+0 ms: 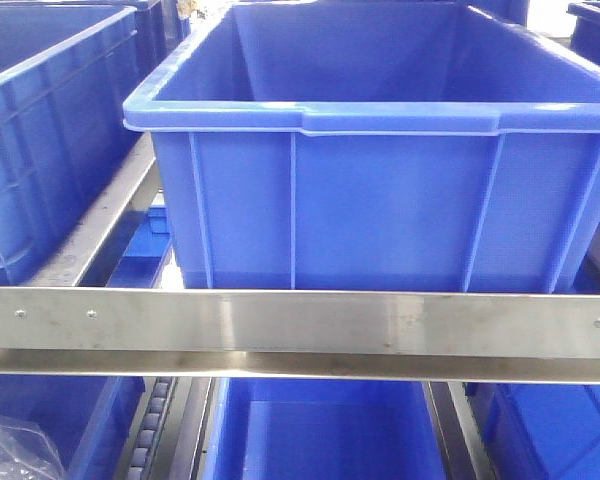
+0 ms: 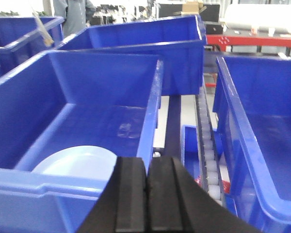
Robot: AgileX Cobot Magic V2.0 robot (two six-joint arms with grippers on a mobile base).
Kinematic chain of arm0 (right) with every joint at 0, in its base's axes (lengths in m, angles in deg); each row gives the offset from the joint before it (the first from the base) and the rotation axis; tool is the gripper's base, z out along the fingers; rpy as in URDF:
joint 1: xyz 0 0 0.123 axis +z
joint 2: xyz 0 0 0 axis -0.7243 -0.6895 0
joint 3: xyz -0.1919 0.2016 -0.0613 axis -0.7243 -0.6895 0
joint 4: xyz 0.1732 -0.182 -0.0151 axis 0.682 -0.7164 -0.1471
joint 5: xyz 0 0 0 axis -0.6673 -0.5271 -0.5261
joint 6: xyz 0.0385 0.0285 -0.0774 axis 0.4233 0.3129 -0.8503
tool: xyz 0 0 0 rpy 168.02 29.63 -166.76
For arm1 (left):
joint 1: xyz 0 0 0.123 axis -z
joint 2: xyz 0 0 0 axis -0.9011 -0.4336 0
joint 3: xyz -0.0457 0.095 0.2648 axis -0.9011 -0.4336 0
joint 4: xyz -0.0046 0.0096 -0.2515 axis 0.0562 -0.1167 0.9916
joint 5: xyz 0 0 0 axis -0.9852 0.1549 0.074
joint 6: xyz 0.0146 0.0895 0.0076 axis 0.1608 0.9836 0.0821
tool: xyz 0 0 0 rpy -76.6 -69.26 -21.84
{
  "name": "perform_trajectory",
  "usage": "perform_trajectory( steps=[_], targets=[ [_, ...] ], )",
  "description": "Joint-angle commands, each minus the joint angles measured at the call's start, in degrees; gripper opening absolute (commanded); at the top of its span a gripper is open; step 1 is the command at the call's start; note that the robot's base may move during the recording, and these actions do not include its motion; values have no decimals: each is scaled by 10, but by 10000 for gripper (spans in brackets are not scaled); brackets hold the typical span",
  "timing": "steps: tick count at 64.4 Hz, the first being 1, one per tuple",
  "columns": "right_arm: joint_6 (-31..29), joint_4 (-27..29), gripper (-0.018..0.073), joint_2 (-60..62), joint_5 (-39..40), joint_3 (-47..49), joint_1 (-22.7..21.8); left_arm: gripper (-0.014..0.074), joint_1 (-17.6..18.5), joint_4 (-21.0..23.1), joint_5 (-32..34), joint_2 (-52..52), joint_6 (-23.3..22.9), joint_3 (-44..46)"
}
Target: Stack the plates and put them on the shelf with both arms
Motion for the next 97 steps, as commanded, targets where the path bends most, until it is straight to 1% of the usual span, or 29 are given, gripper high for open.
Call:
perform_trajectory(
  steps=[1, 7, 29, 41, 51, 58, 61, 66, 69, 97],
  targets=[
    [-2, -2, 55, 29, 9, 15, -4, 82, -1, 1, 49, -2, -5, 17],
    [-2, -2, 55, 47, -5, 15, -4, 82, -1, 1, 49, -2, -5, 17],
    [-2, -2, 55, 47, -1, 14, -4, 82, -1, 1, 49, -2, -5, 17],
    [-2, -2, 56, 63, 61, -63, -10, 82, -1, 1, 49, -2, -5, 17],
    [20, -3, 57, 119, 63, -135, -29, 82, -1, 1, 49, -2, -5, 17],
    [30, -27, 57, 150, 66, -178, -33, 82, -1, 1, 49, -2, -5, 17],
    [30, -37, 57, 148, 78, -193, -33, 82, -1, 1, 49, -2, -5, 17],
    [30, -38, 57, 149, 109, -222, -33, 82, -1, 1, 49, -3, -5, 17],
    [30, -41, 57, 149, 92, -220, -33, 82, -1, 1, 49, -3, -5, 17],
    [30, -45, 57, 149, 99, -220, -31, 82, -1, 1, 49, -3, -5, 17]
  ],
)
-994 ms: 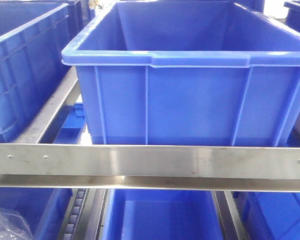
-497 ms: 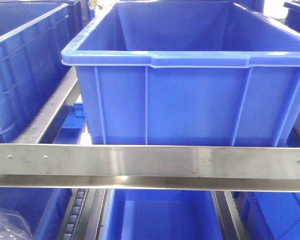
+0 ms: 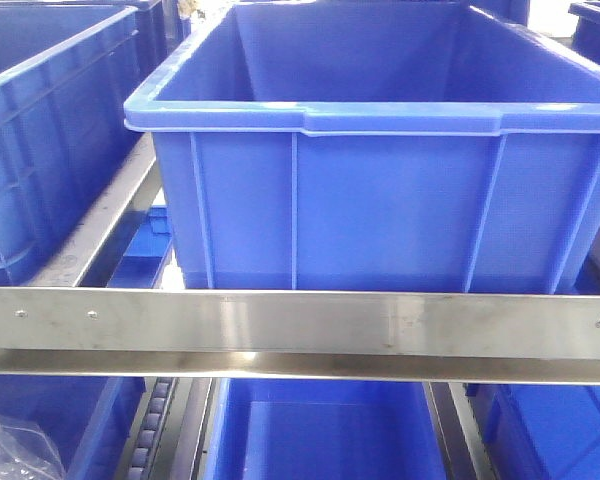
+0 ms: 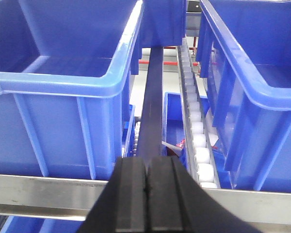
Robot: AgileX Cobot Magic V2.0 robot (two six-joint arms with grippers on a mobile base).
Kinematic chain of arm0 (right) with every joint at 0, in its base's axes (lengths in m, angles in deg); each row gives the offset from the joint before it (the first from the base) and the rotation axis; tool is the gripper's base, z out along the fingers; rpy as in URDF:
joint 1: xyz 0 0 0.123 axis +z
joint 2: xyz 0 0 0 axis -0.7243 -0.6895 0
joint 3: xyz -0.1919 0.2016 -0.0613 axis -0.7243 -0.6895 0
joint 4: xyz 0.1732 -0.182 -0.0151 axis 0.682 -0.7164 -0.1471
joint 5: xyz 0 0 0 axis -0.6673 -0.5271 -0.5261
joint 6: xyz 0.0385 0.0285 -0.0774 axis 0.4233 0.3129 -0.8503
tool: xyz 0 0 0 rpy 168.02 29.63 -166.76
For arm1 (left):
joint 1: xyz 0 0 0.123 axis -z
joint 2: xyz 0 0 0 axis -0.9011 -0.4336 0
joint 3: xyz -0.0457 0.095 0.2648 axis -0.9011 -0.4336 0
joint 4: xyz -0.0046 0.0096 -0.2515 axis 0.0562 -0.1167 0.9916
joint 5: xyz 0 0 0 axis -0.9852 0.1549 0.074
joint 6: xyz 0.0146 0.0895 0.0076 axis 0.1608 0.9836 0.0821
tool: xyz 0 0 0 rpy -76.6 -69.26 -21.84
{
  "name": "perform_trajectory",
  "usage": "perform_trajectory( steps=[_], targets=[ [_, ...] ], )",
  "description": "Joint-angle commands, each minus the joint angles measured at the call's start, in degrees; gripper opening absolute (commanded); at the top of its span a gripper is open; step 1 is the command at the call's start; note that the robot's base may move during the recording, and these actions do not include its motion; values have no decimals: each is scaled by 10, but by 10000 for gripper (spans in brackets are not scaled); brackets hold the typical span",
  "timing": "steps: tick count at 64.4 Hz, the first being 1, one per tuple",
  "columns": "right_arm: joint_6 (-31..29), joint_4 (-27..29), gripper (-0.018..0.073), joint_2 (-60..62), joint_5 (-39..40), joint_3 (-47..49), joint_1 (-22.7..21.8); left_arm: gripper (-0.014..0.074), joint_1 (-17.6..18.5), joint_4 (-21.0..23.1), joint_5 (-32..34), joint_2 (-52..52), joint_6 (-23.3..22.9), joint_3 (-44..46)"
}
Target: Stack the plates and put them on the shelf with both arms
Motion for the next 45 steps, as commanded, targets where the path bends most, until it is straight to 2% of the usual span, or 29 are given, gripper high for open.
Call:
perform_trajectory(
  steps=[1, 29, 37, 45],
  targets=[
    [0, -6, 57, 11, 53, -1, -1, 82, -1, 1, 49, -3, -5, 17],
    [0, -6, 57, 11, 53, -1, -1, 82, -1, 1, 51, -3, -5, 17],
    [0, -6, 57, 11, 53, -1, -1, 82, -9, 0, 57, 21, -5, -14],
    [0, -6, 57, 11, 53, -1, -1, 82, -27, -10, 72, 87, -5, -71]
  ],
)
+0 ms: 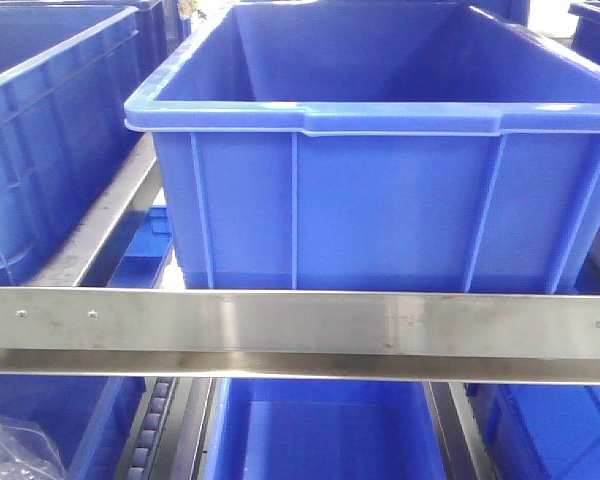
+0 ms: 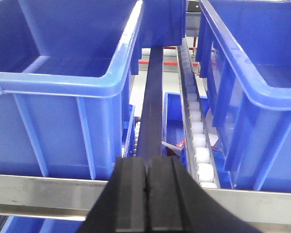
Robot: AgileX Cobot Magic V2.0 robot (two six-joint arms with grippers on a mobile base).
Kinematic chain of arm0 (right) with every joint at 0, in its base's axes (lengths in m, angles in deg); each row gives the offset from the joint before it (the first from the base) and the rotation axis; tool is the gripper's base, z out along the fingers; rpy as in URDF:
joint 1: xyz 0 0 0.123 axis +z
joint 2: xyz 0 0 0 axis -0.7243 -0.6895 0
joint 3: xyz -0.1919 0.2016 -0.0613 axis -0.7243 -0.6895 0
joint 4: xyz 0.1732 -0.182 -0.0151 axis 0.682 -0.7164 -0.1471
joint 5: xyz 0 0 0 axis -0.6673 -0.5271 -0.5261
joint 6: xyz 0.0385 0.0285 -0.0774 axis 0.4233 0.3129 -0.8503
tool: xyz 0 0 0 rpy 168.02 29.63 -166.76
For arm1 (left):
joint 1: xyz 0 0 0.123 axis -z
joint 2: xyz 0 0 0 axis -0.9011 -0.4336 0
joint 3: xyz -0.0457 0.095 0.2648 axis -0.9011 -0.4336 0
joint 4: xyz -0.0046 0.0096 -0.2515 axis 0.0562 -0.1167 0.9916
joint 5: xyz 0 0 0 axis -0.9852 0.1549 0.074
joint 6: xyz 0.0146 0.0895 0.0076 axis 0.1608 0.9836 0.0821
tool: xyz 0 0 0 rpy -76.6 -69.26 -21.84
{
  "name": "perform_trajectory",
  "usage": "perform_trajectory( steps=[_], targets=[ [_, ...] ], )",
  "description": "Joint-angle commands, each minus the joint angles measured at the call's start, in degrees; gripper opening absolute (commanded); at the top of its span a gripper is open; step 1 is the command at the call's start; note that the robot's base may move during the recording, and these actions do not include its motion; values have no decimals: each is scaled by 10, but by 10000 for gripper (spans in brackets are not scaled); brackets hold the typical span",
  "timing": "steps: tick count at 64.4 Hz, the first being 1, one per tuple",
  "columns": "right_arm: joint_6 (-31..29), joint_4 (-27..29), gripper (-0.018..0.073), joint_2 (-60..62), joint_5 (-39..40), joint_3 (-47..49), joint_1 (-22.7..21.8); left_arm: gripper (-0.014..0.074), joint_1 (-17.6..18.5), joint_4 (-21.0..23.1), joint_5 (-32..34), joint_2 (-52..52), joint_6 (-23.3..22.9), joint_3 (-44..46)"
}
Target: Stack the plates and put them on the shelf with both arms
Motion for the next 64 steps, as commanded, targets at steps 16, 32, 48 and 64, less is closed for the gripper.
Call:
perform_trajectory(
  steps=[16, 32, 48, 64],
  targets=[
    [0, -6, 57, 11, 52, -1, -1, 82, -46, -30, 46, 164, -5, -92],
    [0, -6, 57, 11, 52, -1, -1, 82, -47, -35, -19, 209, -5, -91],
    [0, -6, 57, 11, 52, -1, -1, 82, -47, -35, -10, 209, -5, -91],
    [0, -6, 57, 11, 52, -1, -1, 82, -47, -35, -10, 209, -5, -91]
  ],
)
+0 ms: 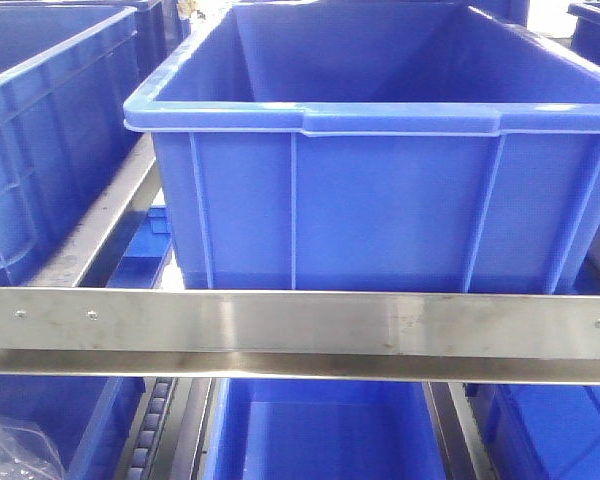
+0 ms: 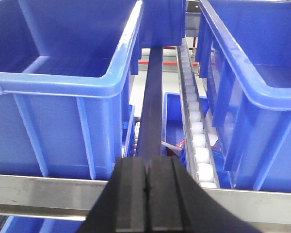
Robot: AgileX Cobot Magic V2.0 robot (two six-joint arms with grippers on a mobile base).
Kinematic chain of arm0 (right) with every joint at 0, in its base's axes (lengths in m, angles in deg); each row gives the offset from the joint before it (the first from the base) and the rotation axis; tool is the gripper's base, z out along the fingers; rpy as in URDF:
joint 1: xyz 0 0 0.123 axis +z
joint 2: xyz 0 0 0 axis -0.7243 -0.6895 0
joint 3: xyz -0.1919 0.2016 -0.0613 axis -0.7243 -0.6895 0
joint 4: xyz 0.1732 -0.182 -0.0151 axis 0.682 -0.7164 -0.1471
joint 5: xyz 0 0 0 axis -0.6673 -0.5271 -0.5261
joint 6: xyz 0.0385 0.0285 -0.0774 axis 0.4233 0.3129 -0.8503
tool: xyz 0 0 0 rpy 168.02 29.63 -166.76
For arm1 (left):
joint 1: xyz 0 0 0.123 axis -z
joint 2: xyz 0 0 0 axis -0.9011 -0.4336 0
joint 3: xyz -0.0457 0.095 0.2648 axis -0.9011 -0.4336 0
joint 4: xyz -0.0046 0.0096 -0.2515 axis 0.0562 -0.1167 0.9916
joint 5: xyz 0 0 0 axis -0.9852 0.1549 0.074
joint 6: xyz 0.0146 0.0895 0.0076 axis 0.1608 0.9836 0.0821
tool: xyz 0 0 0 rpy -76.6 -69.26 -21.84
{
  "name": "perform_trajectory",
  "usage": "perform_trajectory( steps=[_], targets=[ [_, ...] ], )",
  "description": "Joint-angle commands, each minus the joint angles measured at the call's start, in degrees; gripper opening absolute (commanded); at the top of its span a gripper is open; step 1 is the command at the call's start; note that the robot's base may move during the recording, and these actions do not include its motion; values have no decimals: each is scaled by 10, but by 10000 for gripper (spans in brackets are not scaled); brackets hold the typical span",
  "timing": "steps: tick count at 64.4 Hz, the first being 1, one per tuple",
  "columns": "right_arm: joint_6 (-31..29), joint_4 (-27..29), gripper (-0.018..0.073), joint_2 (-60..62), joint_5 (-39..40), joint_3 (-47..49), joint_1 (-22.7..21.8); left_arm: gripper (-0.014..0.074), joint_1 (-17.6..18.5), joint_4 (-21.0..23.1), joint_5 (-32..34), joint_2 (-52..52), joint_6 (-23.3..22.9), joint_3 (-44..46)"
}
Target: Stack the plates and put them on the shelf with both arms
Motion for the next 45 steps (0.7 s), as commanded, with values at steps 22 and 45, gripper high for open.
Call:
perform_trajectory(
  steps=[22, 45],
  targets=[
    [0, -6, 57, 10, 52, -1, -1, 82, -1, -1, 54, 13, -5, -3],
    [0, -6, 57, 10, 52, -1, -1, 82, -1, -1, 54, 13, -5, -3]
  ],
)
